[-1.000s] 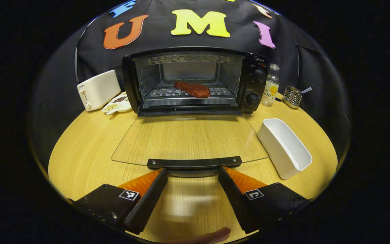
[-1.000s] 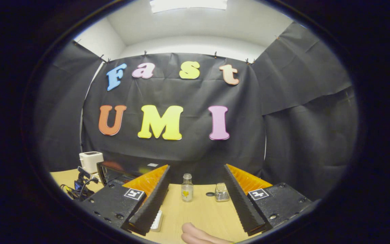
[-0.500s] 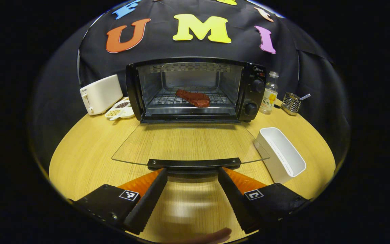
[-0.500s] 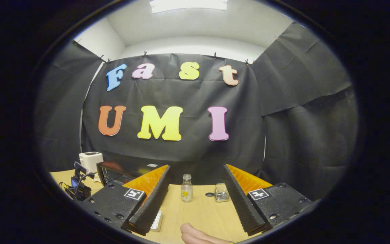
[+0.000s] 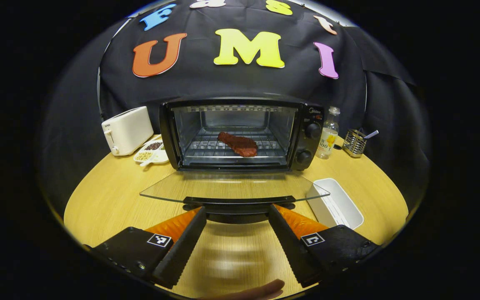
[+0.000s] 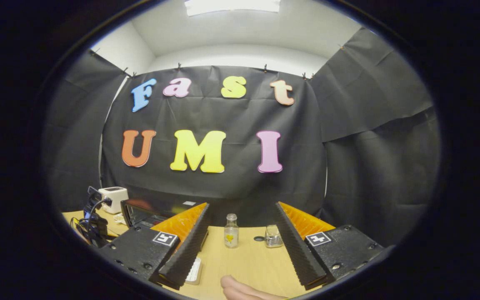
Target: Open the electric oven with the left hand, put the food in, and close the electric oven.
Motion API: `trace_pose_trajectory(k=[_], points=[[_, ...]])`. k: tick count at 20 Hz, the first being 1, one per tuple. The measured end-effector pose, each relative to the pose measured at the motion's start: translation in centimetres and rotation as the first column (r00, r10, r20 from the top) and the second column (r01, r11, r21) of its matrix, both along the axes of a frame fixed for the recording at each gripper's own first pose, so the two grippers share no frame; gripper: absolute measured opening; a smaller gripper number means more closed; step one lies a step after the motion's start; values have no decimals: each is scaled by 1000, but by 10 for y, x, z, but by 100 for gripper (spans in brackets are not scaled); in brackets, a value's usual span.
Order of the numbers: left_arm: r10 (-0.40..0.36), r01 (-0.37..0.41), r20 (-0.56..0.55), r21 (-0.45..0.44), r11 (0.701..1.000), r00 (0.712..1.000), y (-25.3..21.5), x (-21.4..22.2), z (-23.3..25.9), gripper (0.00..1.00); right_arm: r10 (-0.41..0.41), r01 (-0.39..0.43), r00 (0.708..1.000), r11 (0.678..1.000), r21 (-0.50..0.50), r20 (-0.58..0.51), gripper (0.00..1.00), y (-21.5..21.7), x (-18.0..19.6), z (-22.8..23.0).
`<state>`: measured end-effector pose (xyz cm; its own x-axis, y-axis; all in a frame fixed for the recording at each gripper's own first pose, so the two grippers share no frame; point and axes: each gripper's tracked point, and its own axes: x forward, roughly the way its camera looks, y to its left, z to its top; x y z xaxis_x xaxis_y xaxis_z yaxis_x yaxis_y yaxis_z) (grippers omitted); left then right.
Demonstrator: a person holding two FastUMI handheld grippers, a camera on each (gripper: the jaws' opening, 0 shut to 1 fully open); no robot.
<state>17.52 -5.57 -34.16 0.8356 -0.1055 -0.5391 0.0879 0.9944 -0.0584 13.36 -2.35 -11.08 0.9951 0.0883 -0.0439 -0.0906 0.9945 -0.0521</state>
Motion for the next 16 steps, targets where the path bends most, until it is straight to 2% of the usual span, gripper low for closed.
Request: trace_pose_trajectory(k=[7,12,16], points=[[-25,24,61,19,1000,998,1,18,29,98,-4,4,1000,1000,9,-20,94,-3,-7,0],[-35,33,88,26,999,995,3,30,44,98,-10,10,1000,1000,0,-5,96,-6,-22,8],[-54,48,106,65,997,993,2,42,53,98,-22,22,1000,1000,-3,-1,96,-9,-30,13]])
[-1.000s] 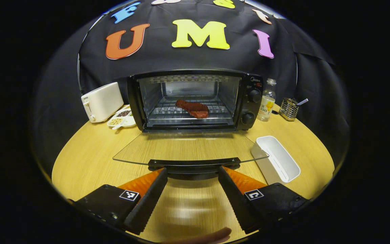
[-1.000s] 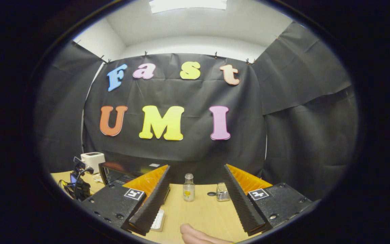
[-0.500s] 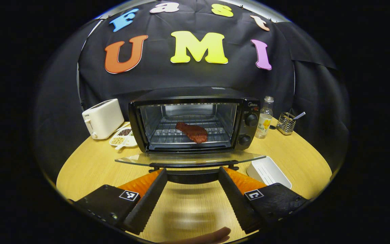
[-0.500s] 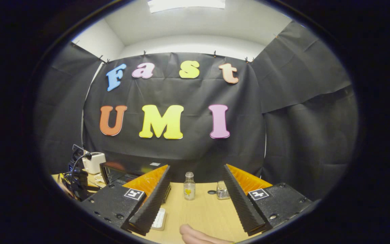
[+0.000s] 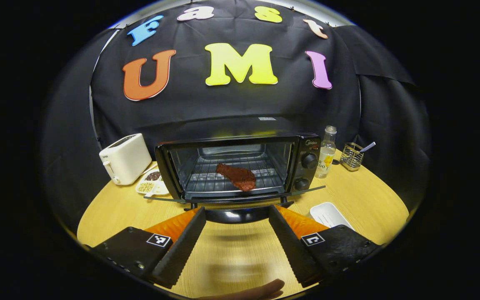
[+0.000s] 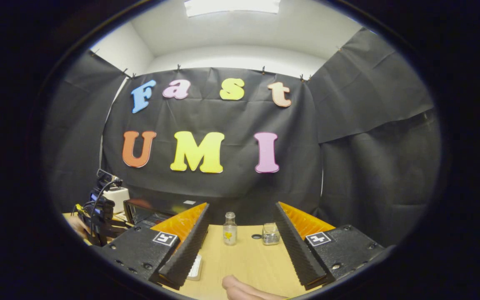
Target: Open the electric oven with the left hand, put the food in, and close the electric oven.
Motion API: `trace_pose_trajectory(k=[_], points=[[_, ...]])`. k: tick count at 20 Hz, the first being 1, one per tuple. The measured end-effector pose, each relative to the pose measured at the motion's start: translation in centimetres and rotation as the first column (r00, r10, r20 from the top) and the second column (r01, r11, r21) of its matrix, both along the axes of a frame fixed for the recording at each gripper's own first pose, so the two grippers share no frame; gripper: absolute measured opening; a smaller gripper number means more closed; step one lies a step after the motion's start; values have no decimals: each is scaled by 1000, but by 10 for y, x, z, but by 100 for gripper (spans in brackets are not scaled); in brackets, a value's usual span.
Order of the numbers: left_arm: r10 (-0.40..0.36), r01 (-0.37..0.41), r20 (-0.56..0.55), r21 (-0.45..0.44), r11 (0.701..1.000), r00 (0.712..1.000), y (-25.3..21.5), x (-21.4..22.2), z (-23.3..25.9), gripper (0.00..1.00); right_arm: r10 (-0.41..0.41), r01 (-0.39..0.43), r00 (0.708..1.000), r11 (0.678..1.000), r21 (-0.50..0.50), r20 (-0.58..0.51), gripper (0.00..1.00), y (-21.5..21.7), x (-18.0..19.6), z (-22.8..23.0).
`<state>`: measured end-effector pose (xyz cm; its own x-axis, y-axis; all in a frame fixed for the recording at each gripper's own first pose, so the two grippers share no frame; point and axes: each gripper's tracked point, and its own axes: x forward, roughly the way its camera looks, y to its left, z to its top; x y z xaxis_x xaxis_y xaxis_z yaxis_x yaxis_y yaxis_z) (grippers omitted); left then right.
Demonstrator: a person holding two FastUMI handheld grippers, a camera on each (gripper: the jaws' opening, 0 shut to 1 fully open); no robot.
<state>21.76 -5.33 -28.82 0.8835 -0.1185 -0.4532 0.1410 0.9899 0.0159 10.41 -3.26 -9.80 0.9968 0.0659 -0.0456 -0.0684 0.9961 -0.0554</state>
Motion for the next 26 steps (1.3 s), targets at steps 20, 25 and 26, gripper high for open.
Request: trace_pose_trajectory(k=[20,25,26], points=[[63,-71,284,19,997,957,30,-121,151,96,-60,61,998,996,73,-10,96,-17,-111,46],[96,-97,326,-14,995,941,41,-187,190,96,-67,65,997,997,37,48,97,-16,-127,72],[84,-82,337,-18,996,938,39,-200,197,96,-70,69,996,997,26,54,96,-15,-131,76]])
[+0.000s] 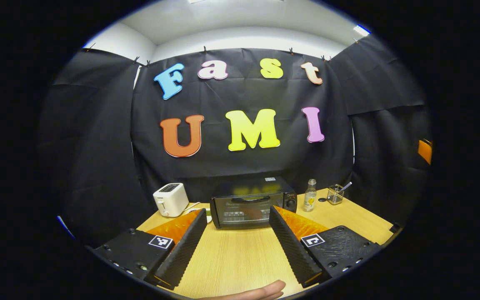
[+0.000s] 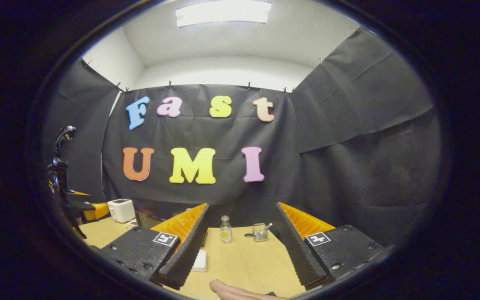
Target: Open the electric oven with the left hand, put the food in, and close the electric oven.
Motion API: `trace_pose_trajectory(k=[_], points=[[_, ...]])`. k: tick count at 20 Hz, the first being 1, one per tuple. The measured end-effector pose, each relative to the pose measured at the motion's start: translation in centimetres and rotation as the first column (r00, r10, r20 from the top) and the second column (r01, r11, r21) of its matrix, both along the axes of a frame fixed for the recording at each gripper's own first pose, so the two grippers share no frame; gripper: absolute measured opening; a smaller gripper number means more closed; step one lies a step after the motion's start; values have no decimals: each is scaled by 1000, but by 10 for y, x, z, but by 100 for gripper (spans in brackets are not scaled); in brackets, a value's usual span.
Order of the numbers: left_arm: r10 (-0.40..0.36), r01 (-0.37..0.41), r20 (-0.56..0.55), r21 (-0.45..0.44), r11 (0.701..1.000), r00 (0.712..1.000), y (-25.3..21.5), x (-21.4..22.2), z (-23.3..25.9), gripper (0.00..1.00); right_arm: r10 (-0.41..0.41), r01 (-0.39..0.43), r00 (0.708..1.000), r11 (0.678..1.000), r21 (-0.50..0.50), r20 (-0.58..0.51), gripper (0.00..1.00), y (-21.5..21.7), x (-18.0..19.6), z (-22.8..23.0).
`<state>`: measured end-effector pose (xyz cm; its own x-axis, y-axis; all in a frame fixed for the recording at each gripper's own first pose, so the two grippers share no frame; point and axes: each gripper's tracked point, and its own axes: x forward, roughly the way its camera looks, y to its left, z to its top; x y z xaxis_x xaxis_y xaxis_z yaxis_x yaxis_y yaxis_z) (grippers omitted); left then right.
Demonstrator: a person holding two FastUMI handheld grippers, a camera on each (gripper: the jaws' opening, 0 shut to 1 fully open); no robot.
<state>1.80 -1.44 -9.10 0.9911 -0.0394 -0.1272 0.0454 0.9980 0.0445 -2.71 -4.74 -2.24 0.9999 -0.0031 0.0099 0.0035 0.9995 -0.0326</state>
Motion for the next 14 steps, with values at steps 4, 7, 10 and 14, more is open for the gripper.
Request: trace_pose_trajectory(k=[4,7,10,14], points=[[35,-34,78,-17,999,996,11,-50,22,96,-11,11,1000,1000,-1,10,96,3,-13,6],[67,-61,103,-54,997,992,9,-77,12,95,-11,12,1000,1000,-11,19,96,6,-22,8],[46,-47,95,15,999,994,7,-88,12,95,11,-11,1000,1000,-15,24,96,15,-29,10],[11,-7,99,-38,999,995,-7,-92,18,95,54,-54,999,998,-29,4,96,31,-33,5]])
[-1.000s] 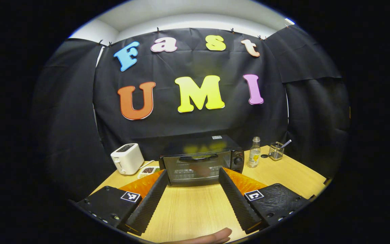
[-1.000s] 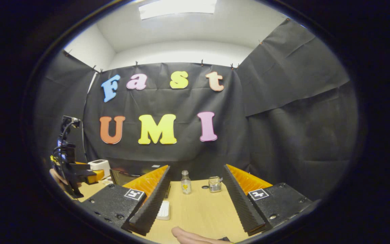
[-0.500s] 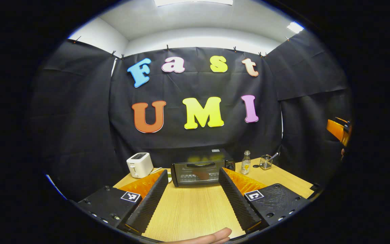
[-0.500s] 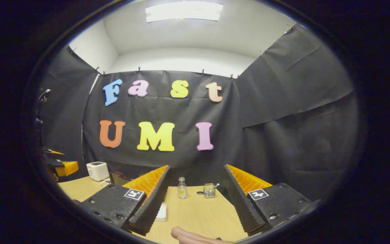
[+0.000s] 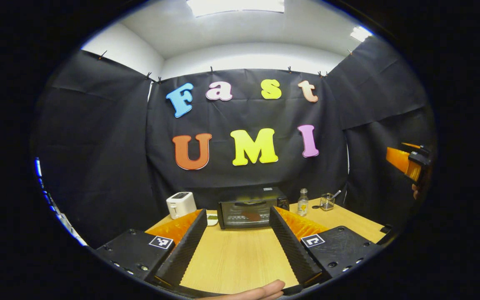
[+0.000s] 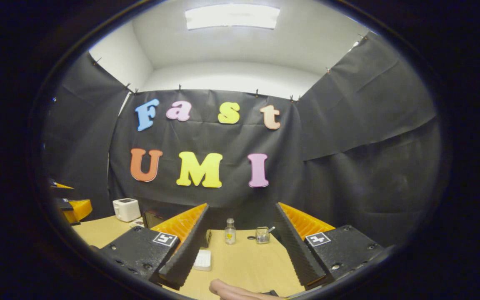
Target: Open the electric oven with the left hand, put the food in, and close the electric oven.
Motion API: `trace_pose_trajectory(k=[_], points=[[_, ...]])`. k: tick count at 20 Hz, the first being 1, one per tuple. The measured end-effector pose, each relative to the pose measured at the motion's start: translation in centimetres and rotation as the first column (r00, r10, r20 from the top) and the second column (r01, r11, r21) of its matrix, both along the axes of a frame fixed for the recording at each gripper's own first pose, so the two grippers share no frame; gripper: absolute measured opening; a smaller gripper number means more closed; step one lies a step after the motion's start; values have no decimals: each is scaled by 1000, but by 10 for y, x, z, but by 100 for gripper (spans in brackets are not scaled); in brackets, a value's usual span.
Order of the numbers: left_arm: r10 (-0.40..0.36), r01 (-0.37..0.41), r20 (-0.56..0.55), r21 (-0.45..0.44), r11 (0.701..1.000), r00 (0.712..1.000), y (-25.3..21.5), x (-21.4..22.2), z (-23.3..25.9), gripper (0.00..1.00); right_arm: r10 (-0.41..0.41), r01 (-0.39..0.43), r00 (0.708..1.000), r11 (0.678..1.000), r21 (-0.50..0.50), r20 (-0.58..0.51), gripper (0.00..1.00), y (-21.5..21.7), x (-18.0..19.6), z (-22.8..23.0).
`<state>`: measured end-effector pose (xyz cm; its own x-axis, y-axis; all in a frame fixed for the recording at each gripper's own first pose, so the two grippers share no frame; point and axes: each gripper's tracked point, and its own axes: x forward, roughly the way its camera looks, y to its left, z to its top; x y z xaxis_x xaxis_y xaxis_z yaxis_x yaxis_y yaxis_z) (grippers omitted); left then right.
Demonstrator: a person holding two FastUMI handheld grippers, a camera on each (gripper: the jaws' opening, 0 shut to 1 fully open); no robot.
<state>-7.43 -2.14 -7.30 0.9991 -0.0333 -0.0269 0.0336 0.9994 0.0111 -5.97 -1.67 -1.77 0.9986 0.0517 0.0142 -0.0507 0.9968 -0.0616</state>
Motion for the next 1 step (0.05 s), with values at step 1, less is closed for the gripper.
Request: trace_pose_trajectory(k=[1], points=[[-9,9,4,-3,1000,1000,0,-1,2,95,9,-9,1000,1000,-3,-4,97,2,0,0]])
